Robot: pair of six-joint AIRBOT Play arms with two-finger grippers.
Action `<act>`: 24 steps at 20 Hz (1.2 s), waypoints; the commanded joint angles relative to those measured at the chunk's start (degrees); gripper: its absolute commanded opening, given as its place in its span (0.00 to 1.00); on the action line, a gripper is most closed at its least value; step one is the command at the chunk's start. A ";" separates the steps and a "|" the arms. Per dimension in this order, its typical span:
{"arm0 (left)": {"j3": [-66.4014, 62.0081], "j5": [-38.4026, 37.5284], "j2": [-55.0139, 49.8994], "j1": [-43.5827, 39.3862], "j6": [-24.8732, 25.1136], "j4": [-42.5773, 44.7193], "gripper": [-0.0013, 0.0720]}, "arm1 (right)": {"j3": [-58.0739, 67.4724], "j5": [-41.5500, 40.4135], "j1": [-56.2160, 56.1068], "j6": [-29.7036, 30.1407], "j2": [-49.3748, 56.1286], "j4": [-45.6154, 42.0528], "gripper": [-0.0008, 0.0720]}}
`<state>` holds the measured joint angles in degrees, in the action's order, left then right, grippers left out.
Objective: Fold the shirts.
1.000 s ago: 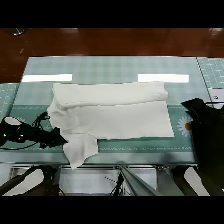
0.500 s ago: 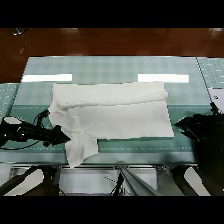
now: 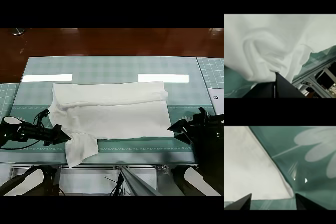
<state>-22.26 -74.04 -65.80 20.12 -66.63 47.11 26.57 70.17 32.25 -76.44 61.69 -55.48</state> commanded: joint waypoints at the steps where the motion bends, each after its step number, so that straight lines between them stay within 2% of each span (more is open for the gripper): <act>1: 0.04 0.61 0.04 -0.02 -0.04 -1.53 0.06 | 0.20 -2.97 -3.23 3.74 3.56 6.73 0.88; 3: 0.02 0.94 0.04 -0.02 -0.02 -3.28 0.06 | 1.11 -5.22 -7.76 3.69 5.84 6.95 0.86; 4: 0.02 0.94 0.04 -0.02 -0.02 -3.76 0.06 | 2.25 -6.32 -9.27 3.26 6.69 7.21 0.81; 6: -0.20 0.87 0.04 0.00 0.00 -3.89 0.06 | 5.60 -6.03 -11.23 3.98 7.30 7.19 0.04; 9: -4.37 -0.11 0.04 1.05 0.02 -4.33 0.06 | 12.17 -2.38 -11.82 5.03 7.32 6.86 0.03; 12: -11.80 3.39 -0.66 4.35 0.28 -8.66 0.06 | 18.40 -2.80 -11.82 4.96 8.92 6.99 0.03; 17: -26.05 4.02 -9.46 1.18 -4.02 -9.66 0.06 | 33.05 -3.54 -14.47 4.31 19.82 9.92 0.03; 24: -48.94 2.27 -26.40 -1.22 -11.72 -9.44 0.06 | 52.48 -4.13 -17.49 0.02 34.58 10.49 0.03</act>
<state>-62.78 -70.59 -85.95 19.42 -74.98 37.71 71.77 66.24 15.55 -74.65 90.80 -45.52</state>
